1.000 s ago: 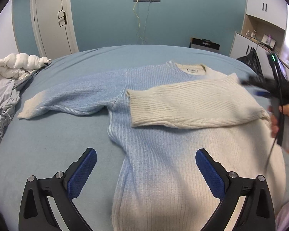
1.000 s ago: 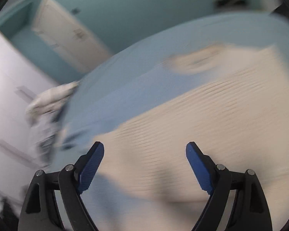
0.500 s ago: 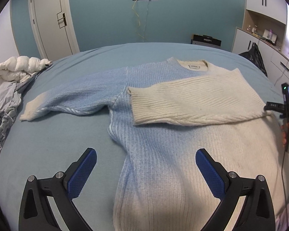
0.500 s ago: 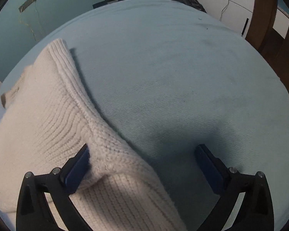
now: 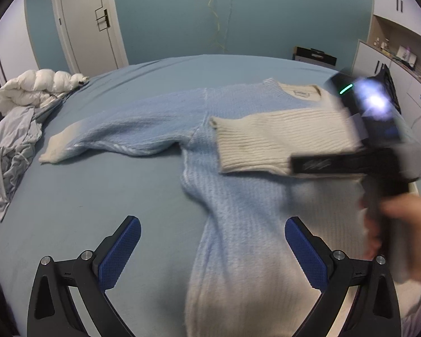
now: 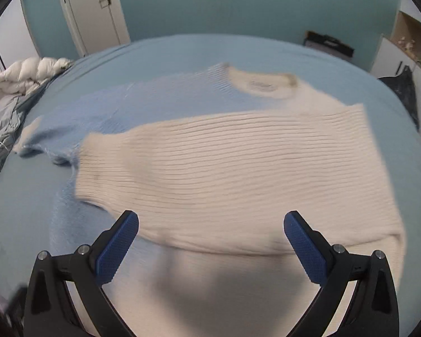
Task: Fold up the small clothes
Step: 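Withdraw the right tool while moving the left tool toward the blue sleeve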
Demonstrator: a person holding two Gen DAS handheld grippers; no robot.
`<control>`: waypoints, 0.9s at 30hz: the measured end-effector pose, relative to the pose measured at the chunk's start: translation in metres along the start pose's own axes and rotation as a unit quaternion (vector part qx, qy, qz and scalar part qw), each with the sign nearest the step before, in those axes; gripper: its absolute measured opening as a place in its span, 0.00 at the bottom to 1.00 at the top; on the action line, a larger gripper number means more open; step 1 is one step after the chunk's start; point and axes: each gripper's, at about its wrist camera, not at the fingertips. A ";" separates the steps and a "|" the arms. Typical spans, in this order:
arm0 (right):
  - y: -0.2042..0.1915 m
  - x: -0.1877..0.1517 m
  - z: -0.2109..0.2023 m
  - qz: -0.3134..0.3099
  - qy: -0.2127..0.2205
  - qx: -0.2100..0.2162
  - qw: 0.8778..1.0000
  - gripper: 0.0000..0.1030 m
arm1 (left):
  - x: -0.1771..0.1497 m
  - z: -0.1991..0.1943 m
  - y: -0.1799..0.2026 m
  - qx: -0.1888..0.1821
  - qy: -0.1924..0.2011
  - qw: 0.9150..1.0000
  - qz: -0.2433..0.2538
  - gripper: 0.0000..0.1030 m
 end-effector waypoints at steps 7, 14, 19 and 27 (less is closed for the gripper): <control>-0.013 -0.019 0.035 -0.004 -0.076 -0.043 0.996 0.98 | 0.000 0.002 -0.013 -0.014 -0.016 1.000 -0.010 1.00; 0.007 -0.055 -0.134 0.039 0.028 0.046 0.998 0.98 | 0.001 -0.012 -0.013 -0.040 -0.001 0.999 -0.015 1.00; 0.033 -0.077 -0.221 0.065 0.118 0.019 0.991 0.99 | -0.008 -0.025 0.002 -0.018 0.018 0.999 0.021 1.00; 0.061 -0.131 -0.221 0.119 0.159 -0.097 0.975 0.99 | -0.027 -0.028 0.009 0.004 0.016 0.999 0.039 1.00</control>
Point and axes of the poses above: each gripper's, at about its wrist camera, not at the fingertips, and z roughly the way its jaws point, y to its right, x to its top
